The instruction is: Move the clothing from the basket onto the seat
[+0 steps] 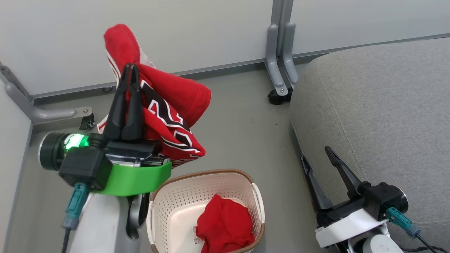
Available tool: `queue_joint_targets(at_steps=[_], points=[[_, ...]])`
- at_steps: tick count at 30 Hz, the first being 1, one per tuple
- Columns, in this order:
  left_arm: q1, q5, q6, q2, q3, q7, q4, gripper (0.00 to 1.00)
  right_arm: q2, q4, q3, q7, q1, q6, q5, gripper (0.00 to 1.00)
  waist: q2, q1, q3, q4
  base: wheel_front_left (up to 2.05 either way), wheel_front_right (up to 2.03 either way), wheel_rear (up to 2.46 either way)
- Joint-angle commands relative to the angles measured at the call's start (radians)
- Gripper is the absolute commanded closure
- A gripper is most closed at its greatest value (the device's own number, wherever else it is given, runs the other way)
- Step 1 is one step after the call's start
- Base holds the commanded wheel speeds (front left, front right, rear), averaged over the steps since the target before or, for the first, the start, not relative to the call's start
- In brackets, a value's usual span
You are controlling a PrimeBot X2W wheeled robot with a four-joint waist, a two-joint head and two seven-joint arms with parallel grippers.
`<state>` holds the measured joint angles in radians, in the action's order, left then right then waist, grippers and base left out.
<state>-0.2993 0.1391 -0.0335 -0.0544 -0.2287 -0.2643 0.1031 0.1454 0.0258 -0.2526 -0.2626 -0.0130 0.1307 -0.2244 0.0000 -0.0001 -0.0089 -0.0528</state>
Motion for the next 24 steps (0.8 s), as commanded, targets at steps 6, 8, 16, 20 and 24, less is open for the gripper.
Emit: queue_joint_targets(at_steps=[6,8,16,20,24], points=[[0.046,0.089,0.016,0.003,0.046,0.0,0.161,1.0,-0.002,-0.006,0.0,-0.003,0.004,0.0,0.009,0.0,0.0,0.0001,-0.006,-0.007,0.0,0.0,0.0],[0.047,0.103,0.025,0.003,0.048,0.0,0.187,1.0,-0.004,-0.008,0.001,-0.003,-0.001,0.0,0.009,0.0,0.0,0.0001,-0.004,-0.009,0.0,0.0,0.0],[0.034,0.146,0.044,0.003,0.001,0.0,0.221,1.0,-0.011,-0.015,-0.004,-0.003,-0.007,0.0,0.011,0.0,0.0,0.0001,0.008,-0.011,0.0,0.0,0.0],[0.03,0.159,0.047,0.003,-0.043,0.0,0.212,1.0,-0.01,-0.015,-0.002,-0.003,-0.007,0.0,0.01,0.0,0.0,0.0001,0.012,-0.016,0.0,0.0,0.0],[0.028,0.166,0.054,0.003,-0.088,0.0,0.195,1.0,-0.012,-0.013,-0.002,-0.003,-0.007,0.0,0.011,0.0,0.0,0.0001,0.014,-0.022,0.0,0.0,0.0]])
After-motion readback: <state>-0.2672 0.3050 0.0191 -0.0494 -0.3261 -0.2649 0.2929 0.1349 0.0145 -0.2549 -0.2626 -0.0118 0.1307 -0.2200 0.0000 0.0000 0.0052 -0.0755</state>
